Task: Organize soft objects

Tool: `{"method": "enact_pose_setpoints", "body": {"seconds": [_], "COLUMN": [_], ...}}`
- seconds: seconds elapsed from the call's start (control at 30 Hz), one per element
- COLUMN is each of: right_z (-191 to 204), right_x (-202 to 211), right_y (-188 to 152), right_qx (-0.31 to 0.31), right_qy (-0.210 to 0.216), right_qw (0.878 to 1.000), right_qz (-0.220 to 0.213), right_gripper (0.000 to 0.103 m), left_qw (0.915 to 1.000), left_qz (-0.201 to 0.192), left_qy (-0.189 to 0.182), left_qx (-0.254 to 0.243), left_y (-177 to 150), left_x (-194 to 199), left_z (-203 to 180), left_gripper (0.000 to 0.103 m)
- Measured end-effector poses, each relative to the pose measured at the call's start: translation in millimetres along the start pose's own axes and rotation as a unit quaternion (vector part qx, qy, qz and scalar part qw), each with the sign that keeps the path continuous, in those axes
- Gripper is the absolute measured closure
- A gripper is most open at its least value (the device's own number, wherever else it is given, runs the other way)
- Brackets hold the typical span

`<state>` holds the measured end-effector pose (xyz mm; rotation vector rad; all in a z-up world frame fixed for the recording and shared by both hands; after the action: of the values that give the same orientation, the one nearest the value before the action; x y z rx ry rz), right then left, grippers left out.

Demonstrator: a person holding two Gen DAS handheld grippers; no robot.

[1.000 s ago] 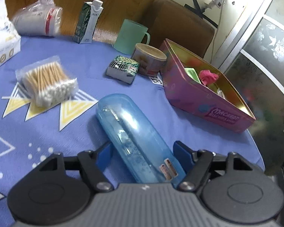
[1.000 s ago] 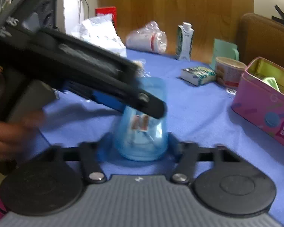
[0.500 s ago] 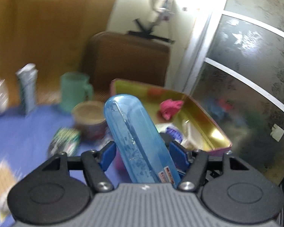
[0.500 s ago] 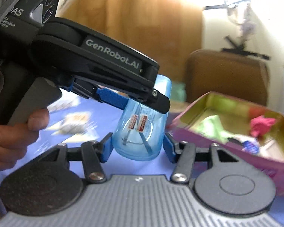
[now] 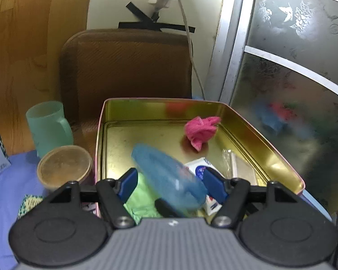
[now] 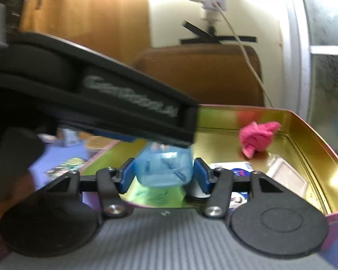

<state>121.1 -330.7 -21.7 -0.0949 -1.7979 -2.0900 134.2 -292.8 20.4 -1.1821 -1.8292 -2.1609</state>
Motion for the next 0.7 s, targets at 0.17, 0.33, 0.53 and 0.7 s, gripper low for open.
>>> {"method": "enact_pose_setpoints", "body": {"seconds": [0.17, 0.33, 0.53, 0.7], "right_z": [-4.9, 2.2, 14.9, 31.4], "right_x": [14.6, 34.8, 57.2, 65.5], "right_y": [-6.9, -10.1, -11.4, -23.4], "right_qx": [-0.028, -0.018, 0.000, 0.004], "right_qy": [0.004, -0.007, -0.022, -0.017], "right_qw": [1.000, 0.999, 0.998, 0.998], "right_qz": [-0.013, -0.031, -0.057, -0.062], "right_gripper": [0.043, 0.044, 0.044, 0.043], "left_qw": [0.9999, 0.9996, 0.9995, 0.9994], "left_qz": [0.006, 0.007, -0.020, -0.020], "left_qy": [0.004, -0.002, -0.010, -0.001], "left_qx": [0.012, 0.026, 0.024, 0.030], "left_y": [-11.9, -21.5, -37.5, -62.2], "left_x": [6.9, 24.2, 61.8, 77.5], "left_z": [12.6, 17.5, 25.5, 46.0], "left_gripper": [0.037, 0.037, 0.035, 0.032]}}
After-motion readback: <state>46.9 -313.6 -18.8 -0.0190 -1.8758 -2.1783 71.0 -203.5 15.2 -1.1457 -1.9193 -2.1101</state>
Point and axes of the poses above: each gripper's, at about its wrist camera, not at the fingertips, and x roughly against the way its jaws point, z to its left, y to its top, the point moved 9 cm from there along -x, roughly the way its jaws point, and after that the axes turned 15 degrees about y, right-handed, at the moved point
